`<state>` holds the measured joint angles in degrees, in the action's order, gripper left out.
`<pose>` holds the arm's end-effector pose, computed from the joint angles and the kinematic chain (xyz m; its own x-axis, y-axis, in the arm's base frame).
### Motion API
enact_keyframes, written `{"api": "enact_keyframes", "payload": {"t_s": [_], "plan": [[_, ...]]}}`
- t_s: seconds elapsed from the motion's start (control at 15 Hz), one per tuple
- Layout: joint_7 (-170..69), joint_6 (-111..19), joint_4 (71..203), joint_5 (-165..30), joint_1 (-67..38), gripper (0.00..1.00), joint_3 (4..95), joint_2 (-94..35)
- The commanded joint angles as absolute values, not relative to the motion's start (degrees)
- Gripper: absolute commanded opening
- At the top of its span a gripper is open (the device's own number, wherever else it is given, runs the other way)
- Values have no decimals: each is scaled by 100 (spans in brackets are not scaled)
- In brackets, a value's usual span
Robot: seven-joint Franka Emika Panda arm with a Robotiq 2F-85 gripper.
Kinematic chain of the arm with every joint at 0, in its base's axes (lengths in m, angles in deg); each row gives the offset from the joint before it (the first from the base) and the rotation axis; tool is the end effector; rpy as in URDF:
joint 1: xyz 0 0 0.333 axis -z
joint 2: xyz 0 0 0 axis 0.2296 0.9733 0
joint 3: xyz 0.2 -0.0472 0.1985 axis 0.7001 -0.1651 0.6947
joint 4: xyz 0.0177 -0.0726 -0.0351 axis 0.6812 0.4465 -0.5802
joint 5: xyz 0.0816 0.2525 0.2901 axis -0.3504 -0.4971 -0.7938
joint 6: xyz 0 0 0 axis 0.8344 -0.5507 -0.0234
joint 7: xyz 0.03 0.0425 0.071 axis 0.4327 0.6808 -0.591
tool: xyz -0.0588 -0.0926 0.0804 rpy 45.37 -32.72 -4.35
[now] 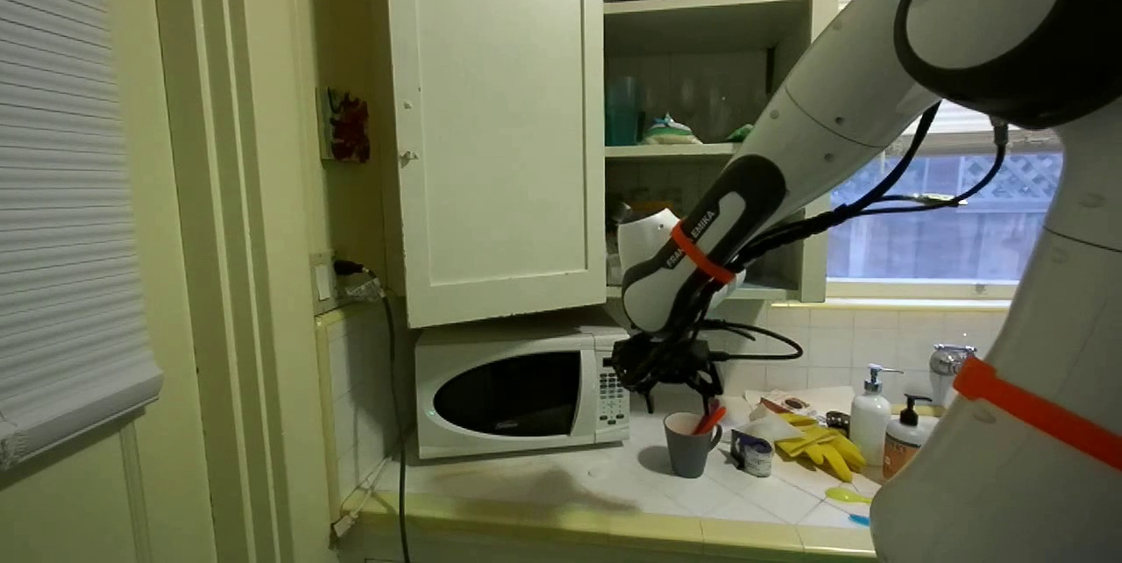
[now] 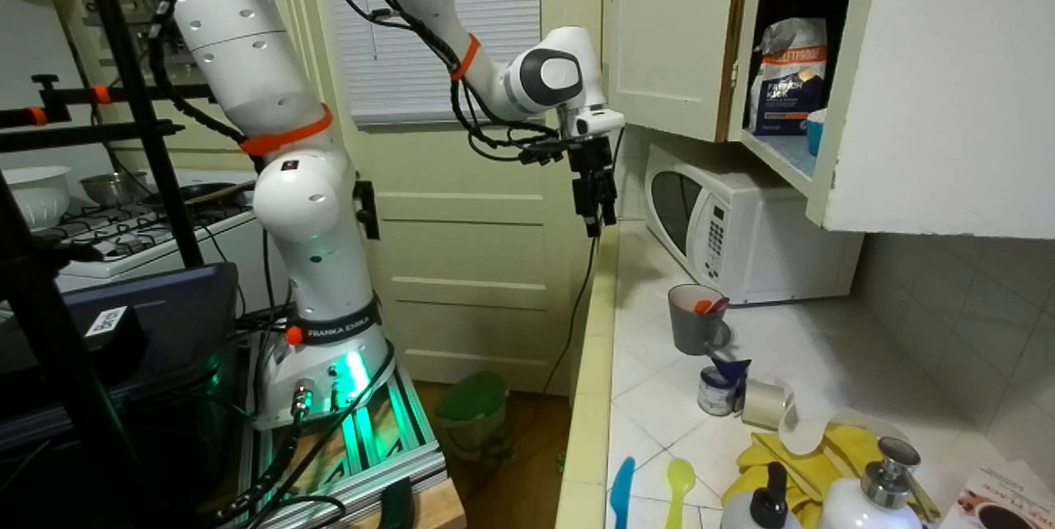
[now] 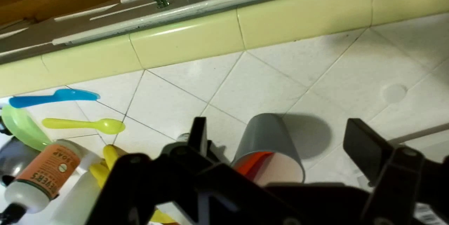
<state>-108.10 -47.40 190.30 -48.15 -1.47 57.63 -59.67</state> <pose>0.4453 -0.0752 0.3048 0.5756 -0.7715 0.2711 -0.8153 -0.5671 0.1172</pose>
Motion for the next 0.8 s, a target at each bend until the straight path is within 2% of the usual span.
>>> {"api": "enact_keyframes", "payload": {"t_s": [0.0,0.33,0.4,0.73], "plan": [[-11928,-5096,19277,-4296,141,100,5621,-6020],[-12906,-5791,19451,-3586,365,100,5416,-6034],[-12642,-5415,19271,-3770,270,100,5401,-5968],[-12620,-5469,19274,-3764,258,100,5374,-5967]]}}
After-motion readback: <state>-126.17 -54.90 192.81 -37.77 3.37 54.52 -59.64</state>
